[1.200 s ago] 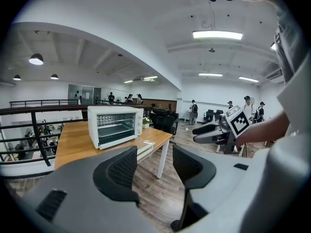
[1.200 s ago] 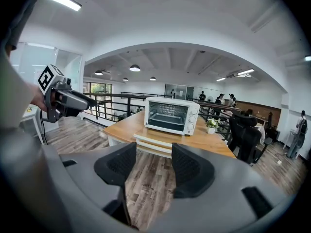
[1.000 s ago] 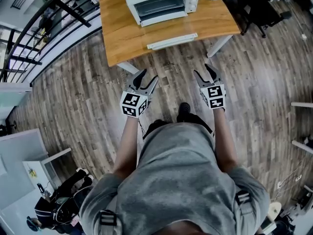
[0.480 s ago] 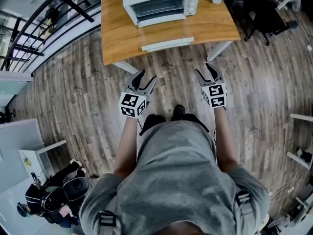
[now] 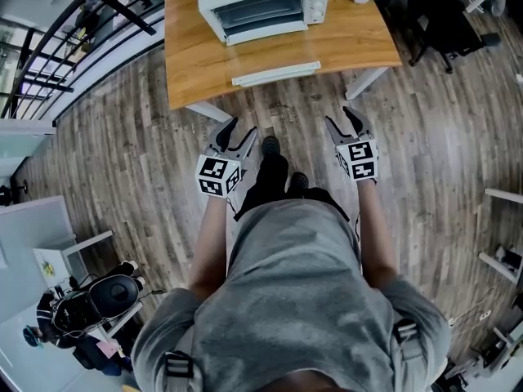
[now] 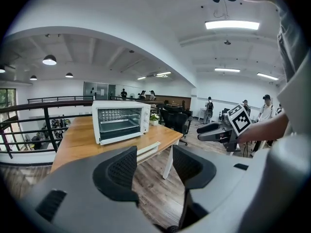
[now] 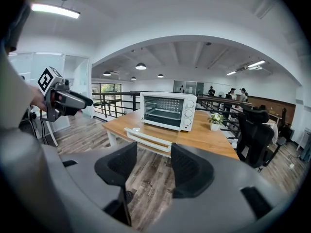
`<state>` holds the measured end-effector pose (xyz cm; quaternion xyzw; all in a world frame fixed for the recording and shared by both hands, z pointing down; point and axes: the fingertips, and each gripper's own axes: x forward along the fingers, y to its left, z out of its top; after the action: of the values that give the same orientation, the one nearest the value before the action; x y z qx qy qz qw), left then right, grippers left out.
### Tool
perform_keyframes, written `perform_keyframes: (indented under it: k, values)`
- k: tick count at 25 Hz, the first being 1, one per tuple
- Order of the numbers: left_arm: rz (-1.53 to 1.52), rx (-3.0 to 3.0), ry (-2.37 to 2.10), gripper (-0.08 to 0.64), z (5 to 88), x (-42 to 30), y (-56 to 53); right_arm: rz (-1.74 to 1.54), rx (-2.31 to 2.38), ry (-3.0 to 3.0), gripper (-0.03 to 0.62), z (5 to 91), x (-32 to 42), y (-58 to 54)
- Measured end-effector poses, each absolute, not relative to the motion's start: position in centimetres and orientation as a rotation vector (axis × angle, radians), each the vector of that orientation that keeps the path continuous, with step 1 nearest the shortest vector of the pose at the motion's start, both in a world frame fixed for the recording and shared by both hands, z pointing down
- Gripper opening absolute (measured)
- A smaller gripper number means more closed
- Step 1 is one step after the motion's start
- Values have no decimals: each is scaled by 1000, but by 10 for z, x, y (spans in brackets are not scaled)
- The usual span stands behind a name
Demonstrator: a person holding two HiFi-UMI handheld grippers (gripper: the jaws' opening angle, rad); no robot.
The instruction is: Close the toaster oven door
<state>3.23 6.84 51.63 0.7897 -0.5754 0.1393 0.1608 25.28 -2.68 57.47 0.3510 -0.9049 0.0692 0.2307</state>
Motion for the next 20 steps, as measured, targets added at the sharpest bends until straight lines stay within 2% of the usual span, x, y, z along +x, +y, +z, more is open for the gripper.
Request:
perform_keyframes:
  k: [12,20]
  values:
    - [417,2224,-1634,227,538,14,43,198,962,-2443,227,582,249,-50]
    - [400,2191,-1608,227,557,-17,13,205,935,-2414,227,595,217,-81]
